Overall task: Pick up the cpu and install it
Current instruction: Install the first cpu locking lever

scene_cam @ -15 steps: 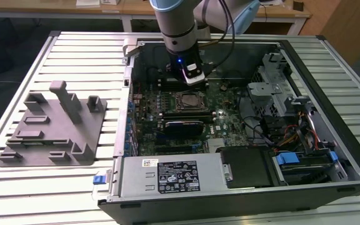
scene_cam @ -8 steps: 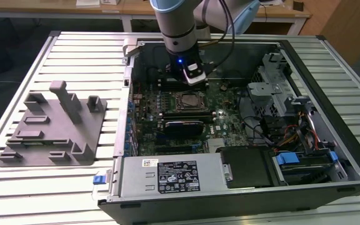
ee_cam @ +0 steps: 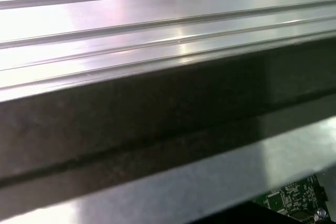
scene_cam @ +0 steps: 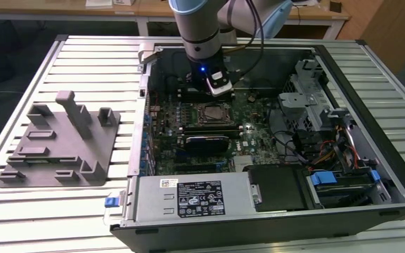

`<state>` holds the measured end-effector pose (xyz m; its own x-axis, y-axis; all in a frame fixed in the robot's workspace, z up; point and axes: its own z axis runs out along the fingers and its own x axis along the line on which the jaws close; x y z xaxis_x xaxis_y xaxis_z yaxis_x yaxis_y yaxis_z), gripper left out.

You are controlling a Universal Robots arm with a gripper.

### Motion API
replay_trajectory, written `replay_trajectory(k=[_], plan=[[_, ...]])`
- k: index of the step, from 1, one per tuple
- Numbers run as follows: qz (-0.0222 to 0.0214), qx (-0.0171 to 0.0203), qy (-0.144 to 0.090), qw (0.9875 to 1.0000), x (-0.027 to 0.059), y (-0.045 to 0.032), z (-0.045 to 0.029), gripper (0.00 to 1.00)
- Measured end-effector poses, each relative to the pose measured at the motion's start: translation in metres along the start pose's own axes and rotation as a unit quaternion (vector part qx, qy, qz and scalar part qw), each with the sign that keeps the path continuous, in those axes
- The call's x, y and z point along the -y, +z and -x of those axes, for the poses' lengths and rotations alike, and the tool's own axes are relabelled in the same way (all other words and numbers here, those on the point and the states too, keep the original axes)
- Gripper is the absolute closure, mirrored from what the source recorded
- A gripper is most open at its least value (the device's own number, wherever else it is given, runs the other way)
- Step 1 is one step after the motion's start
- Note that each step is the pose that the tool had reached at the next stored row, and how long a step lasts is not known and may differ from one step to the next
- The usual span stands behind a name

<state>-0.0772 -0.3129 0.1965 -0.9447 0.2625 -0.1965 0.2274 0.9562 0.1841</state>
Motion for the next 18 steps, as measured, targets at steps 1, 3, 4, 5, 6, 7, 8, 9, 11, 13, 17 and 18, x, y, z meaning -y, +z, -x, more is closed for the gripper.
replay_trajectory(k=[1,3,4,5,6,7,8,9,11,13,17,18], plan=[[-0.0007,0.0001,-0.001,1.0,0.0001,0.0002,-0.0003,0.89],[-0.0018,0.0001,-0.003,1.0,0.0003,0.0007,-0.0008,0.89],[-0.0025,0.0001,-0.004,1.0,0.0004,0.0009,-0.0009,0.89],[-0.0034,0.0002,-0.005,1.0,0.0004,0.001,-0.0009,0.89],[-0.0041,0.0004,-0.006,1.0,0.0005,0.0014,-0.001,0.89],[-0.0051,0.0005,-0.007,1.0,0.0006,0.0021,-0.0012,0.89],[-0.0062,0.0007,-0.008,1.0,0.0007,0.0028,-0.0013,0.89],[-0.0076,0.001,-0.009,0.9999,0.0009,0.0035,-0.0015,0.89],[-0.0106,0.0014,-0.011,0.9999,0.0011,0.0046,-0.0017,0.89],[-0.0134,0.0019,-0.013,0.9998,0.0012,0.0055,-0.0019,0.89],[-0.015,0.0017,-0.017,0.9997,0.0015,0.006,-0.002,0.89],[-0.0149,0.0017,-0.018,0.9997,0.0014,0.0061,-0.0021,0.89]])
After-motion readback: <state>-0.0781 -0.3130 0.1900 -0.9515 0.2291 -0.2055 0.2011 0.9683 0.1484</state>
